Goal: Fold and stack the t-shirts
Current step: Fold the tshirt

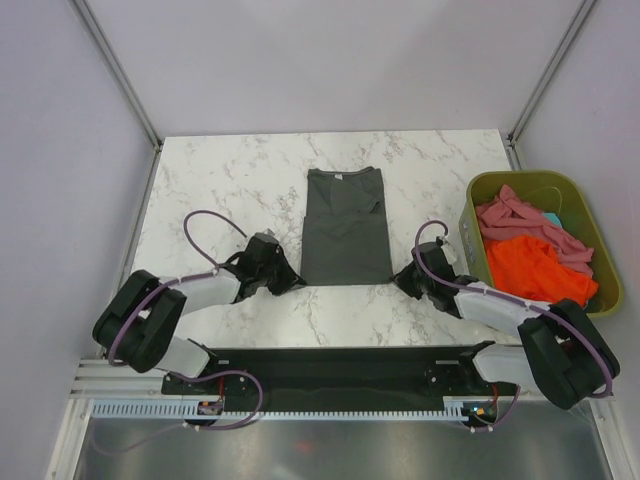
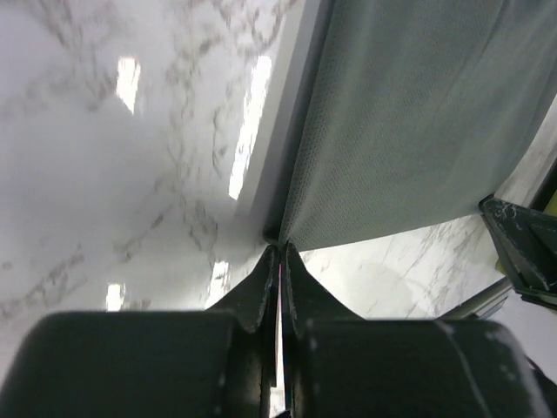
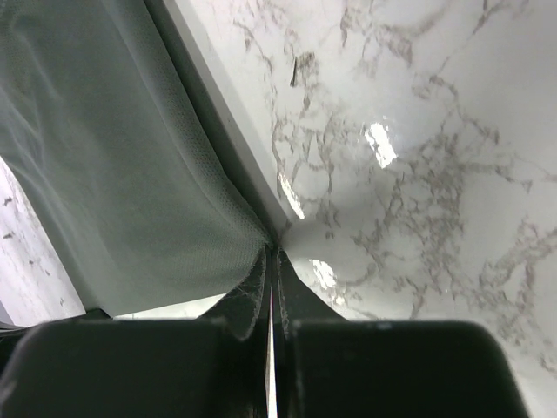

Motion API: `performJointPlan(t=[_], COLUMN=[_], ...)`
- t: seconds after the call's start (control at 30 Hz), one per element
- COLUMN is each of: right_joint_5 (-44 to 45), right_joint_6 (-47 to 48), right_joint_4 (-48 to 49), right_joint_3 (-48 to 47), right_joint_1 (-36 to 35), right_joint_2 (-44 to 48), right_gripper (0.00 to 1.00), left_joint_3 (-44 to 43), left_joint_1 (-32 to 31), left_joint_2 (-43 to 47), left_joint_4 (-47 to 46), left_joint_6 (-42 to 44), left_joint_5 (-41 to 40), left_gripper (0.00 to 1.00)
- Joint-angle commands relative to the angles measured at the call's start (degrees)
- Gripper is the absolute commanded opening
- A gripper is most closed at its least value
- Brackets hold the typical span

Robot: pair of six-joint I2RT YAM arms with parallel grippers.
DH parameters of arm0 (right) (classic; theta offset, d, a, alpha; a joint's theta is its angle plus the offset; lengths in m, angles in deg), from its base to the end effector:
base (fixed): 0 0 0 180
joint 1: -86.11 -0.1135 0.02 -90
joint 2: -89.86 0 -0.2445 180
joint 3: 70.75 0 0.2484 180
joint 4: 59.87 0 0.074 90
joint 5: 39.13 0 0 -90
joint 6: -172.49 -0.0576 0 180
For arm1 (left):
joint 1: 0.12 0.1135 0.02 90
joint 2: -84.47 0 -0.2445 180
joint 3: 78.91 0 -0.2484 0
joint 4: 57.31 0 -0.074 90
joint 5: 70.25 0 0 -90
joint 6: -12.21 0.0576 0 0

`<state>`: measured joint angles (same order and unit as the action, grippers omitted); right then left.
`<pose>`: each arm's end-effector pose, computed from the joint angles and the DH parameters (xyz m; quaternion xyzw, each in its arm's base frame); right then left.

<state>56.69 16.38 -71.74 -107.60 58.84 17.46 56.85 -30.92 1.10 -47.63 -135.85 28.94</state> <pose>0.2133 0.1034 0.1054 0.3268 0.8715 0.2314 0.2832 0.2278 -0.1465 0.1011 -0.1925 0.9134 -0.2990 0.1979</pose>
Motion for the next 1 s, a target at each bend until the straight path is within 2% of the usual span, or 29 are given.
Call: performJointPlan(t=[0.0,0.3,0.5,0.7,0.83,0.87,0.9,0.97], right_joint_5=[-0.37,0.24,0.41,3.40,6.73,7.09,7.36,8.50], right_joint_6=[2.82,4.23,3.53,7.21,11.08,11.87,13.70,15.56], right_joint_4=[-4.39,-14.32,-17.84,-20.74,-22.76,-22.94,-23.20,-23.90], right_joint_3=[1.25,3.36,4.07,-1.02,-10.14,-11.91,-13.93,-19.91], right_joint_1=[-0.68,-3.32,-5.16,-5.34,-5.25,-5.25,-5.25,-5.08], right_joint_2=[3.93,17.11,23.88,23.36,19.25,18.10,16.87,12.39], right_gripper=[0.00,0.00,0.00,0.00,0.00,0.00,0.00,0.00], left_joint_3=[1.43,6.09,6.62,1.44,-4.44,-5.59,-6.73,-10.07], left_joint_1=[-2.14,-7.07,-10.41,-10.15,-8.48,-7.52,-6.82,-4.19], left_joint_2=[4.88,16.65,18.51,19.48,18.78,18.16,17.64,15.45], left_joint_4=[5.42,6.84,7.81,9.30,9.30,12.87,17.43,17.92], left_joint_6=[-1.34,-6.62,-8.56,-7.33,-7.33,-2.37,-1.88,-0.48], left_joint_5=[-3.48,-3.13,-3.65,-4.97,-4.97,-7.67,-7.61,-6.56], left_gripper=[0.02,0.02,0.02,0.02,0.02,0.02,0.02,0.02])
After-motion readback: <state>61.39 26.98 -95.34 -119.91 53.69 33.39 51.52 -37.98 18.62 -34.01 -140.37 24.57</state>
